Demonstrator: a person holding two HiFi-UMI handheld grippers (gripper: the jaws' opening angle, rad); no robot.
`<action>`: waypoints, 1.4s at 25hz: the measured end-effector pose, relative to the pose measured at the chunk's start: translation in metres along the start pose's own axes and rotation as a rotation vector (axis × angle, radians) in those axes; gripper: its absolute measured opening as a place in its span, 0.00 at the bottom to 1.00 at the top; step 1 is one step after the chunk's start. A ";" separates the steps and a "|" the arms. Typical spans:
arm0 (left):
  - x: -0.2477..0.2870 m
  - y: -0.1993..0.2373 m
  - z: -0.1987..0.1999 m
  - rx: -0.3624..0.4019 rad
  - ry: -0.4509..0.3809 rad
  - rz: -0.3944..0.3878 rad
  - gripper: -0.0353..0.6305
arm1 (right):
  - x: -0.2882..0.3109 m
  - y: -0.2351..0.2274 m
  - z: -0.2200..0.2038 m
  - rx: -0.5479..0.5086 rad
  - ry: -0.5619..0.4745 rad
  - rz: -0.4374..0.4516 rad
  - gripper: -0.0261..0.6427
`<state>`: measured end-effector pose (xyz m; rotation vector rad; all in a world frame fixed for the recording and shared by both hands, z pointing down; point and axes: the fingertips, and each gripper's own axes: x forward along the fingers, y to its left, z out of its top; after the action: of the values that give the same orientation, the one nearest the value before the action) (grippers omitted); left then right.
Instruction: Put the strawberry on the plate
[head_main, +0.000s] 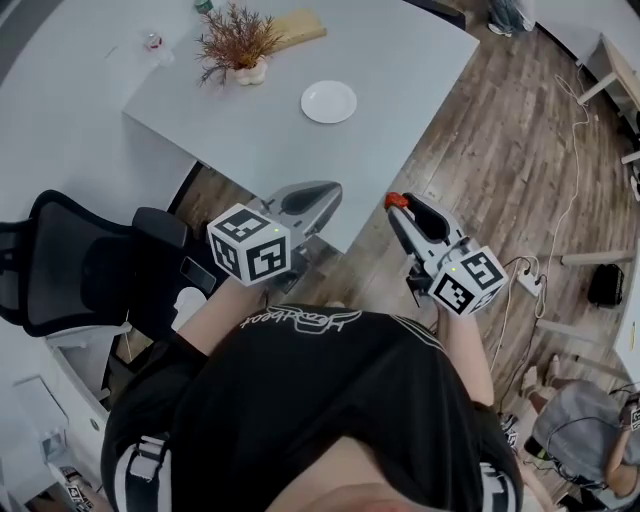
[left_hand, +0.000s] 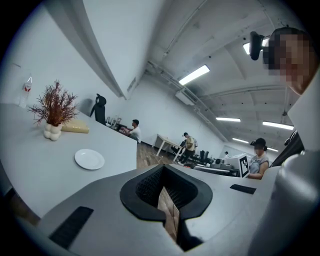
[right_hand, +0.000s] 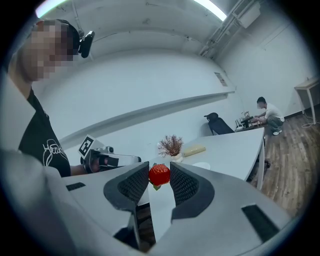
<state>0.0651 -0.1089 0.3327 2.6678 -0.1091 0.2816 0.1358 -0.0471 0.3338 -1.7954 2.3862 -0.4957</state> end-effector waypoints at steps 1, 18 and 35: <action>0.000 0.004 0.004 -0.001 -0.006 0.003 0.06 | 0.004 -0.001 0.003 -0.005 -0.003 0.005 0.22; 0.005 0.059 0.025 -0.034 -0.094 0.119 0.06 | 0.079 -0.029 0.017 -0.092 0.060 0.157 0.22; 0.065 0.144 0.064 -0.111 -0.110 0.247 0.06 | 0.174 -0.111 0.047 -0.071 0.143 0.292 0.22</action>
<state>0.1225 -0.2685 0.3531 2.5576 -0.4767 0.1997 0.1998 -0.2489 0.3437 -1.4419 2.7338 -0.5241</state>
